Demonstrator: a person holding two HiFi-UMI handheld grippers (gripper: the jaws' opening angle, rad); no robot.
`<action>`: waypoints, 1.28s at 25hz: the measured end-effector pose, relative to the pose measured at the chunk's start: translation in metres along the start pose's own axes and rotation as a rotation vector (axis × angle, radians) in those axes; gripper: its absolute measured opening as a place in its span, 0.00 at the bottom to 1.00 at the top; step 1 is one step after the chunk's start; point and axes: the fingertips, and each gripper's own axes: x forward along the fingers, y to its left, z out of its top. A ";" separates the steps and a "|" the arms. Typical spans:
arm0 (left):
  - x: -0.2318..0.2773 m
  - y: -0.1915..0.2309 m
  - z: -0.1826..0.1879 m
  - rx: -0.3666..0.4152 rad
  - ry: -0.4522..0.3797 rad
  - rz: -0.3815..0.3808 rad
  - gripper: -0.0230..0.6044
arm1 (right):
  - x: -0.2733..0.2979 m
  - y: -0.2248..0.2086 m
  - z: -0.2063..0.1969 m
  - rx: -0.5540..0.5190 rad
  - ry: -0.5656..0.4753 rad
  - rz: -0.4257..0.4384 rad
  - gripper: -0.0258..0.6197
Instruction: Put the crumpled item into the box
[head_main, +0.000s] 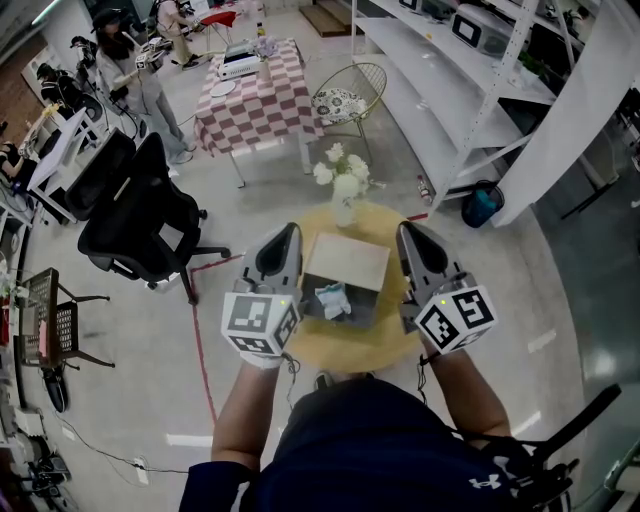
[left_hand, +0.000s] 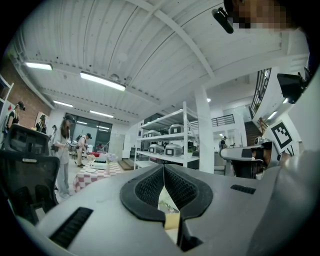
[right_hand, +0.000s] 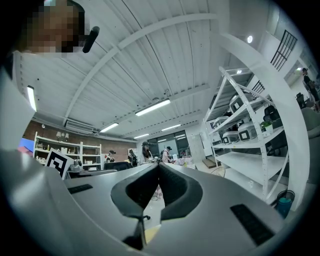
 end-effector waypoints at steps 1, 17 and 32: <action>0.000 0.000 0.000 0.000 0.000 0.000 0.07 | 0.000 0.000 0.000 0.000 0.000 0.001 0.04; -0.002 -0.003 -0.001 -0.003 0.001 0.000 0.07 | -0.002 0.002 -0.002 0.005 0.002 0.012 0.04; -0.008 -0.004 -0.006 -0.005 0.008 -0.012 0.07 | -0.007 0.010 -0.003 -0.002 0.009 0.013 0.04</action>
